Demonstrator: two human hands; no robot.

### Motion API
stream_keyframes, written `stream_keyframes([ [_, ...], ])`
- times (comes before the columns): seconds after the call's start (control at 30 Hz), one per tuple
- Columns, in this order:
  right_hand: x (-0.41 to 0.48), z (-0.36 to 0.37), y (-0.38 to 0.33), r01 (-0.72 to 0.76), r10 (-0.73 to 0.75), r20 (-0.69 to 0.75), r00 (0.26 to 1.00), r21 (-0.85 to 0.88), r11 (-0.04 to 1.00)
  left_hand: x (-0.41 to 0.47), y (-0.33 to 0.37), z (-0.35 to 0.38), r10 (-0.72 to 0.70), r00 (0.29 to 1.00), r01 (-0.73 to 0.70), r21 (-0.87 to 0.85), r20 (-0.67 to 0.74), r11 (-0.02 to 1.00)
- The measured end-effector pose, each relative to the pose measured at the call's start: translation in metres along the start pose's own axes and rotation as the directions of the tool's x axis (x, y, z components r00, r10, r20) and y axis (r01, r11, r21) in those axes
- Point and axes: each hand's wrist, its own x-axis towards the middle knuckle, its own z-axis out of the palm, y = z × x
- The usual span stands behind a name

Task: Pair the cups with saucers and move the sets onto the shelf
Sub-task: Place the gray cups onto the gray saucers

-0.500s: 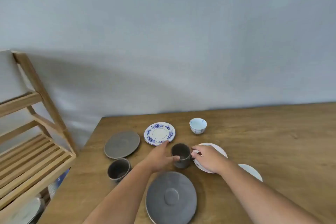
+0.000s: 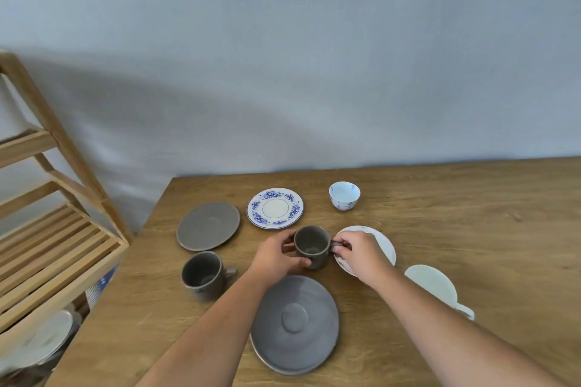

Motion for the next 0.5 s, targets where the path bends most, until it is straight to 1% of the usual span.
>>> stream_keyframes([
  [0.13, -0.007, -0.007, -0.005, 0.071, -0.068, -0.044, 0.997, 0.067, 0.995, -0.014, 0.010, -0.006, 0.046, 0.998, -0.046, -0.017, -0.050, 0.999],
  [0.27, -0.034, -0.008, -0.013, 0.124, -0.123, -0.019, 0.992, 0.117, 0.985, -0.049, 0.007, -0.014, 0.100, 0.991, -0.102, -0.011, -0.083, 0.995],
  [0.4, -0.067, 0.004, -0.015, 0.118, -0.127, 0.043, 0.991, 0.172, 0.978, -0.089, -0.011, -0.013, 0.082, 0.990, -0.090, -0.067, -0.111, 0.994],
  [0.5, -0.084, 0.013, -0.016, 0.127, -0.139, 0.061, 0.988, 0.169, 0.977, -0.110, -0.023, -0.010, 0.060, 0.989, -0.071, -0.071, -0.138, 0.995],
])
